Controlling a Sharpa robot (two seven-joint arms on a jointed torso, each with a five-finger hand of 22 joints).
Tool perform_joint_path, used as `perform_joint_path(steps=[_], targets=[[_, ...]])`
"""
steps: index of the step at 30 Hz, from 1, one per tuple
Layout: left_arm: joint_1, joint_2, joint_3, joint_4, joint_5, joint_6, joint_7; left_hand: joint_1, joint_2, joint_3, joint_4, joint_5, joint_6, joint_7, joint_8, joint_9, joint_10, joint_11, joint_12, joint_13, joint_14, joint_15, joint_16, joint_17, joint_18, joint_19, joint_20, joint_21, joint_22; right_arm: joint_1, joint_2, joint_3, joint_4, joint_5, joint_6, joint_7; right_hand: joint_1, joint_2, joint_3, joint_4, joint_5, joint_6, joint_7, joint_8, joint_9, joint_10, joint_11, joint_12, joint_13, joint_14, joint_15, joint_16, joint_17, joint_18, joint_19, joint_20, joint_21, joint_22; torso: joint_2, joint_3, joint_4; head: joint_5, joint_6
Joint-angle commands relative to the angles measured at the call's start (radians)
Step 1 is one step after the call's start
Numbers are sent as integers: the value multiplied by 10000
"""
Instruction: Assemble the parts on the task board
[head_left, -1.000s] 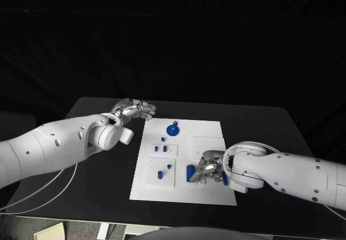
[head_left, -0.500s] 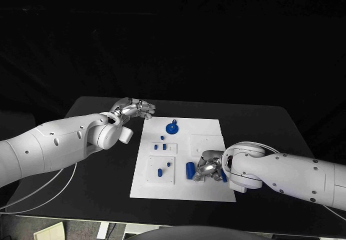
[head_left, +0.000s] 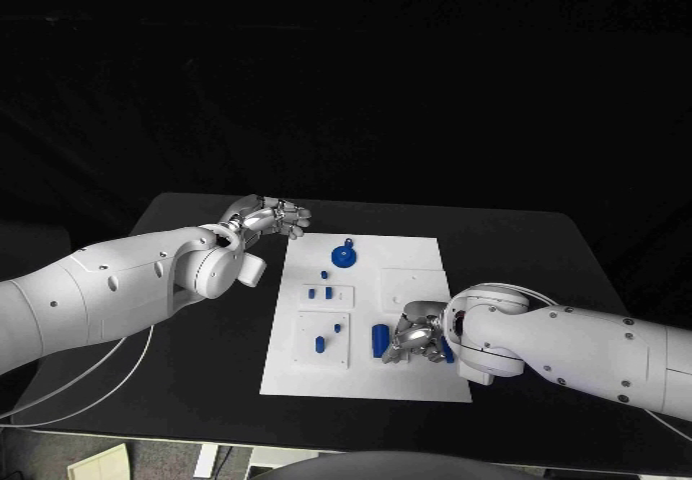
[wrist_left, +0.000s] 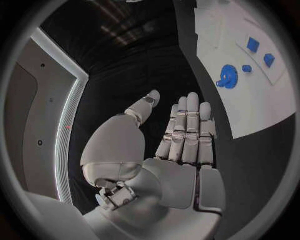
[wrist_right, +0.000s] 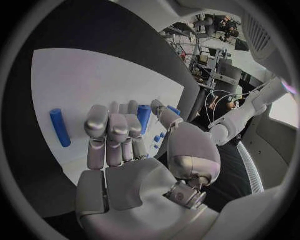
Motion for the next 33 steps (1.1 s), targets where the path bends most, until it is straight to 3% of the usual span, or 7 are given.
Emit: perform_joint_path(steps=[1,11,15,21,24,33], targets=[[14,8,9,16,47,129,65,-82,-11,-13,70,-19,-80,-19,60,-13,28,4,5,-17,65,16,-64,11,143,61,-32,-50,12,-25,-50,-10,35,29,205,80,-117,-345,-238,25,-205,160,95,-19,-4,20,7,-60,16,37,-43,-56,11,1049,-25,30,-16,72,1,-1,-1,-1,1],[14,10,9,-3,47,122,66,-78,-15,-10,71,-18,-80,-19,62,-15,29,4,5,-19,67,15,-73,21,144,61,-32,-54,17,-15,-523,2,380,30,67,235,-263,-621,-546,129,-219,151,79,-39,15,1,-12,-103,19,23,-66,-66,18,1049,-30,-30,-59,46,-4,5,-8,-25,59],[14,11,9,-15,47,119,67,-76,-16,-9,71,-18,-80,-20,63,-15,30,4,5,-20,68,15,-77,26,144,61,-32,-56,19,79,-802,135,588,24,-34,309,-272,-630,-570,147,-218,151,78,-41,19,1,-15,-105,22,21,-69,-68,19,1049,-29,-39,-64,43,-2,8,-14,-31,82],[14,24,9,-22,47,124,61,-73,-17,-7,71,-17,-79,-20,65,-16,30,4,5,-22,70,15,-82,32,145,62,-33,-58,23,296,-1324,449,768,-144,-74,331,-222,-537,-595,173,-216,129,75,-57,26,6,-18,-109,32,21,-76,-69,23,1049,-21,-73,-76,34,0,9,-13,-74,113],[14,28,9,-15,47,168,35,-72,-19,-7,71,-16,-79,-20,65,-17,30,4,5,-22,71,15,-84,35,145,62,-33,-59,24,388,-1607,494,855,-248,-91,241,-134,-410,-605,157,-212,132,74,-59,38,6,-20,-119,36,19,-77,-72,26,1049,-17,-97,-83,31,2,4,5,-125,121],[14,5,9,-6,47,142,55,-70,-23,-6,72,-17,-80,-20,66,-18,29,4,5,-25,71,15,-92,43,144,62,-32,-62,29,477,-2056,482,213,-1233,30,-118,133,-355,-434,223,-218,158,74,-67,58,51,-20,-117,63,34,-72,-77,29,1049,2,-108,-91,27,-1,0,-4,-261,191]])
